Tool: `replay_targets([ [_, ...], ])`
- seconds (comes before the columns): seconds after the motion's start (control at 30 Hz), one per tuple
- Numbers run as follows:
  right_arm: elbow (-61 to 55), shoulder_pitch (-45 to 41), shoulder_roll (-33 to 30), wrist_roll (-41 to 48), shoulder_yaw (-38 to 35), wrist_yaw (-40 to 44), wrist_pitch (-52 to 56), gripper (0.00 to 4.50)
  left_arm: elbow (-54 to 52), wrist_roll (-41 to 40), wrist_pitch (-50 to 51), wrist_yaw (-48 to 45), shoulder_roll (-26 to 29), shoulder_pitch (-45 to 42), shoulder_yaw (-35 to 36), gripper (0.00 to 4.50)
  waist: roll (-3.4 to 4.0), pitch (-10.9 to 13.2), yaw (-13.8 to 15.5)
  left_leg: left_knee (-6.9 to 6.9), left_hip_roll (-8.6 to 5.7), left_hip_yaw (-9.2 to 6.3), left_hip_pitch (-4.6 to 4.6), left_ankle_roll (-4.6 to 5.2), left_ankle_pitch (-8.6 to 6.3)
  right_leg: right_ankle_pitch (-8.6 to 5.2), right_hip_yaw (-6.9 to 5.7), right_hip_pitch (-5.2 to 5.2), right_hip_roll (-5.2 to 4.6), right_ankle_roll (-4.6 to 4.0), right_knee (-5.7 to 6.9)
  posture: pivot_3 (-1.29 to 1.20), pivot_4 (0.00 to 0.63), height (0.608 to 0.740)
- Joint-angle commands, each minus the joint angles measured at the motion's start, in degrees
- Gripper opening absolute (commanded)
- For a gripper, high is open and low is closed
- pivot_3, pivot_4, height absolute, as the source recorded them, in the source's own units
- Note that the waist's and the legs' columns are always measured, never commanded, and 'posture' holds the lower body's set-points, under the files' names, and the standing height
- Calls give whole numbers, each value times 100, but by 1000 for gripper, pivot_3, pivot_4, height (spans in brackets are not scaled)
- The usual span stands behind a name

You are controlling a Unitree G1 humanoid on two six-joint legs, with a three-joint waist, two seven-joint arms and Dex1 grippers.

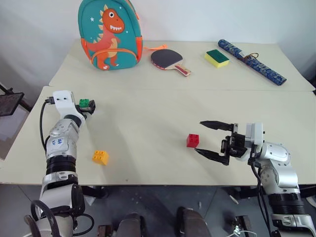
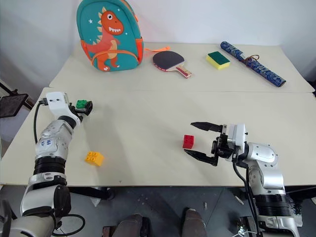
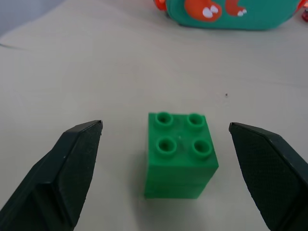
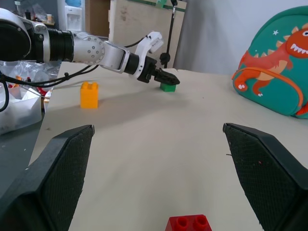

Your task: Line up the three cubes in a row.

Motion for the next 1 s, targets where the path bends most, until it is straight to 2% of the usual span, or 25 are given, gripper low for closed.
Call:
replay_targets([
  [0.03, -270, 66, -13, 71, -105, -142, -37, 4500, 263, 114, -388, -40, 127, -305, -44, 3268, -1, 0, 9, 0, 0, 0, 0, 0, 0, 0, 0, 0, 0, 0, 0, 0, 150, 740],
  [0.17, -311, 148, 10, 44, -96, -229, -93, 4500, 358, 76, -516, -279, 131, -342, -77, 2012, -1, 0, 5, 0, 0, 0, 0, 0, 0, 0, -4, 0, -2, 0, 1, 0, 150, 740],
  [0.23, -341, 197, -2, 33, -103, -269, -110, 4500, 180, -73, -668, -846, 208, -222, -89, 1465, -1, 0, 1, -1, 0, 0, 0, 0, 0, 0, -4, 0, -2, 0, 1, 0, 150, 740],
  [0.27, -350, 210, -12, 27, -109, -287, -115, 4500, 100, -183, -708, -1118, 238, -176, -61, 1485, -1, 0, -2, -1, 0, 0, -1, 0, 0, 0, -5, 0, -2, 0, 0, 0, 150, 740],
  [0.37, -361, 267, -187, 57, -344, -372, -100, 4500, -764, -1156, -149, -3278, 654, 235, 40, 1487, -1, 1, -33, -2, 1, 2, 0, 0, 0, 0, -5, -2, -2, 0, 1, 0, 150, 740],
  [0.47, -300, 352, -374, 67, -533, -351, -124, 4500, -1189, -1282, 244, -4500, 1185, 426, -299, 1487, -1, 1, -32, -4, 6, 8, 0, -2, -1, 0, -9, -9, -1, -1, 4, 0, 150, 740],
  [0.57, -285, 475, -523, 76, -696, -334, -121, 4500, -1628, -1418, 380, -5643, 1364, 346, -780, 1487, -1, 1, 27, 0, 5, 8, 1, -2, -1, 0, -9, -2, -2, -1, 1, 0, 150, 740],
  [0.67, -351, 600, -618, 97, -787, -339, -73, 4500, -1906, -1359, 405, -6564, 991, -7, -1573, 1487, -1, 1, 167, 13, 3, 7, 0, 1, -3, 1, -9, 7, -3, -3, -3, 0, 150, 740],
  [0.83, -430, 662, -685, 114, -813, -347, -11, 4500, -1502, -836, -129, -7108, 435, -473, -2365, 1487, -1, 1, 135, 14, 1, 11, -3, 5, -4, 3, -8, 6, -2, -5, -9, 0, 150, 740],
  [1.0, -703, 1052, -871, 193, -1004, -363, 145, 4500, 0, 348, -1387, -6830, -512, -1261, -3294, 1487, -1, 1, 139, 8, 1, 16, -4, 6, -3, 3, -11, 2, -2, -6, -13, 0, 150, 740],
])
